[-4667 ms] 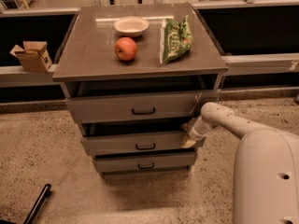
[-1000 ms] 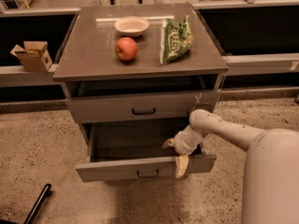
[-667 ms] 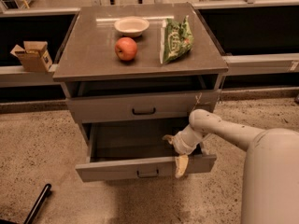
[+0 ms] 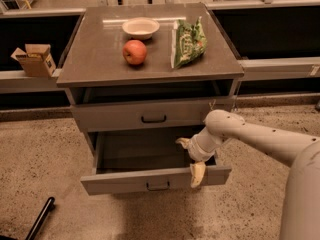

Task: Open middle drawer

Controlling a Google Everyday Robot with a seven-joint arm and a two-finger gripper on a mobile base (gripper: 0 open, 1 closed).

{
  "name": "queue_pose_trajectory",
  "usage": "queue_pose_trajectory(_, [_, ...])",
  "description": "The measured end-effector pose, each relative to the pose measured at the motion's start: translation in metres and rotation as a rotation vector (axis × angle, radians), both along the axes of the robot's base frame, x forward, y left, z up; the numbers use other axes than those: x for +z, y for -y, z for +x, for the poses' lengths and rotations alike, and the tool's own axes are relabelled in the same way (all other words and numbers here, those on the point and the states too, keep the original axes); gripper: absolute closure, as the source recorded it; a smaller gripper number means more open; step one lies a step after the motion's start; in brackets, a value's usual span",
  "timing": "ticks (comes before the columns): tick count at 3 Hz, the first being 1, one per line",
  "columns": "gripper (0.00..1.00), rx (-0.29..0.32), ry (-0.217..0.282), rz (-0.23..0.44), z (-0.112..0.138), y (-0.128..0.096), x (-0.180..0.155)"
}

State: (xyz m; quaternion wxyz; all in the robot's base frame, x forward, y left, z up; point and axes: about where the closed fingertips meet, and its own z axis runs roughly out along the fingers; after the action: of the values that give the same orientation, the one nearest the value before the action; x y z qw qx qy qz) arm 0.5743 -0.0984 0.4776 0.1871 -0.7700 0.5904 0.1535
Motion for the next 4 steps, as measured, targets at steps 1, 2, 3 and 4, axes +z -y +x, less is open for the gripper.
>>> queue_pose_trajectory(1, [0.17,0.016,-0.023,-0.001,0.007,-0.002,0.011])
queue_pose_trajectory(2, [0.4,-0.003,-0.017,0.0,0.043,0.002,0.014])
queue_pose_trajectory(3, [0.63,-0.032,-0.013,0.001,0.069,0.013,0.001])
queue_pose_trajectory(4, [0.82,-0.075,-0.032,-0.015,0.08,0.025,-0.031])
